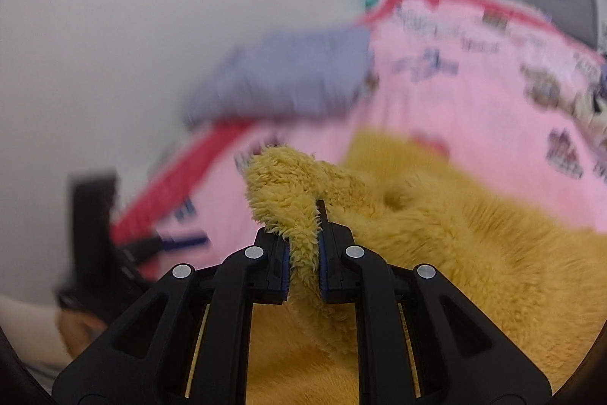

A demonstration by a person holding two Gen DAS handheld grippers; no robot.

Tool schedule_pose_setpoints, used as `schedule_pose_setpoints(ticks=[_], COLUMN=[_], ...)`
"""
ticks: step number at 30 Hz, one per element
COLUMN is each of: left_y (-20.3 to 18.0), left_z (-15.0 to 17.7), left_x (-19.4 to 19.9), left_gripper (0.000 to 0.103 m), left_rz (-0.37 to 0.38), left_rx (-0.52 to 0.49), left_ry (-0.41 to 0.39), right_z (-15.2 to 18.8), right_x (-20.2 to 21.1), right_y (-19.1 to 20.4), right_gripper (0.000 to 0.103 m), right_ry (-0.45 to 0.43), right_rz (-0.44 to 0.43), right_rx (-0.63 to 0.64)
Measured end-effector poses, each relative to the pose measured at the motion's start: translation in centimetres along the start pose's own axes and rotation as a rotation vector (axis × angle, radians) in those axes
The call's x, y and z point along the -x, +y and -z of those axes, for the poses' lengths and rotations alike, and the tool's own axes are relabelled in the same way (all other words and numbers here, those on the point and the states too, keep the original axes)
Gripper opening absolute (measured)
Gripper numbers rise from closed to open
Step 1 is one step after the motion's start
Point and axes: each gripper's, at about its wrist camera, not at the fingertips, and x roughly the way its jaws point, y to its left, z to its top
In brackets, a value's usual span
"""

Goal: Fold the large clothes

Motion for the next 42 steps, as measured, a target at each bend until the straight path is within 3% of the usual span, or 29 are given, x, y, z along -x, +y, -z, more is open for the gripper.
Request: schedule_pose_setpoints(ticks=[3,6,8,12,14,15,18,22,24,26,28,31,35,42], left_y=[1.0,1.4,1.5,1.1,0.7,0.3,-1.3,-4.2,-5.8,-7.2,-8.7,-10.4,-10.5,-8.3], left_z=[0.1,0.3,0.4,0.1,-0.4,-1.0,-2.8,-5.3,-6.4,-6.7,-6.6,-6.0,-5.5,-4.8], left_x=[-0.3,-0.3,-0.3,0.0,0.2,0.4,1.2,2.1,1.1,-0.6,-1.8,-3.7,-4.8,-4.6], left_gripper=[0.098,0.098,0.098,0.098,0.098,0.098,0.098,0.098,0.090,0.062,0.048,0.042,0.042,0.042], left_rz=[-0.006,-0.008,-0.010,0.020,0.054,0.086,0.172,0.317,0.362,0.389,0.353,0.298,0.267,0.276], left_rx=[0.006,0.010,0.012,0.014,-0.013,-0.042,-0.127,-0.217,-0.243,-0.266,-0.313,-0.370,-0.305,-0.192], left_ry=[0.011,0.013,0.014,0.009,0.020,0.027,0.041,0.058,0.125,0.199,0.212,0.237,0.261,0.275], right_z=[2.5,5.0,6.3,6.6,6.5,6.3,6.0,5.7,5.1,5.4,6.0,7.0,8.5,9.0], right_x=[-3.4,-6.0,-6.2,-5.6,-4.7,-3.6,0.2,5.7,7.5,10.5,12.6,14.5,15.5,14.1], right_y=[-0.4,-2.7,-2.9,-0.6,0.0,0.4,1.3,1.4,0.3,-1.1,-2.8,-6.0,-9.6,-11.8], right_gripper=[0.011,0.009,0.009,0.014,0.019,0.025,0.082,0.087,0.087,0.087,0.087,0.087,0.086,0.086], right_ry=[0.103,0.184,0.179,0.149,0.114,0.091,0.029,-0.078,-0.119,-0.187,-0.221,-0.198,-0.163,-0.132], right_rz=[-0.011,-0.074,-0.083,-0.025,-0.041,-0.050,-0.112,-0.165,-0.132,-0.027,0.103,0.270,0.388,0.447], right_rx=[-0.015,-0.151,-0.163,-0.011,0.023,0.033,0.066,0.069,0.040,-0.002,-0.042,-0.117,-0.206,-0.233])
